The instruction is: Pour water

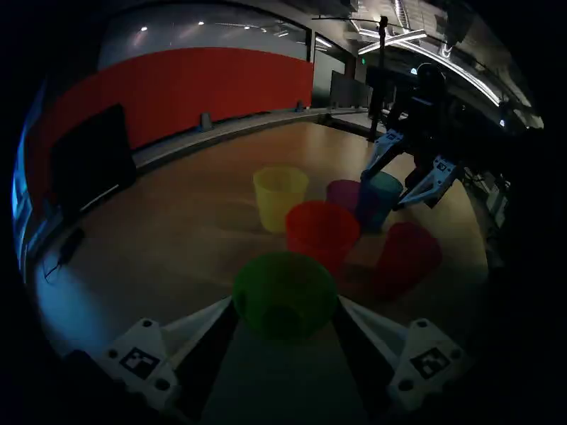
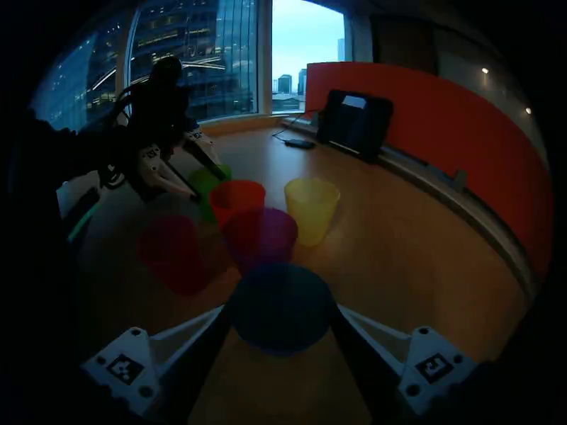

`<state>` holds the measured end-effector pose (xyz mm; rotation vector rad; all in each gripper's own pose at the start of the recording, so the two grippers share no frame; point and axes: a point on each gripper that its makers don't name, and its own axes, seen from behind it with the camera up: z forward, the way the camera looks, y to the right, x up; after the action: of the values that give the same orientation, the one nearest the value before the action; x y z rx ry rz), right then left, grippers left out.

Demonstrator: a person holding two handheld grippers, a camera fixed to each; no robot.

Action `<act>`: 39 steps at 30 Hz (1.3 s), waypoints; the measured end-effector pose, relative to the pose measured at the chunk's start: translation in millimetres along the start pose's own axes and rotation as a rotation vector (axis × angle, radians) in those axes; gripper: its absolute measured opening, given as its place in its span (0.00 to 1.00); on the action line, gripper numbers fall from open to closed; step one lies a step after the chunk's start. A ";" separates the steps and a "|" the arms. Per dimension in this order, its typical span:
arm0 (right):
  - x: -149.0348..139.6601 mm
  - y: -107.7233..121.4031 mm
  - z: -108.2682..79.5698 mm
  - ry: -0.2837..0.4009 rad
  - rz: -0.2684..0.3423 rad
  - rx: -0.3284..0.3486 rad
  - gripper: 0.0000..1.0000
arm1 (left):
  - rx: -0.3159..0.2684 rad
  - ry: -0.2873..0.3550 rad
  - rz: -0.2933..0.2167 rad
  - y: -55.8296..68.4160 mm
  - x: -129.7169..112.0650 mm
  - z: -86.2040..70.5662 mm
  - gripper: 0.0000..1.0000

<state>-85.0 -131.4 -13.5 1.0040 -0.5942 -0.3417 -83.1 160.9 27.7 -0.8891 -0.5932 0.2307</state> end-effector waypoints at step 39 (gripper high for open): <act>108.4 4.2 -77.4 0.307 0.021 -0.147 0.91 | 0.125 0.269 0.009 5.6 100.5 -78.3 0.87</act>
<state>48.0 -133.4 -7.5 0.8862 -0.2970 -0.2034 44.3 155.5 24.5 -0.7856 -0.3215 0.1517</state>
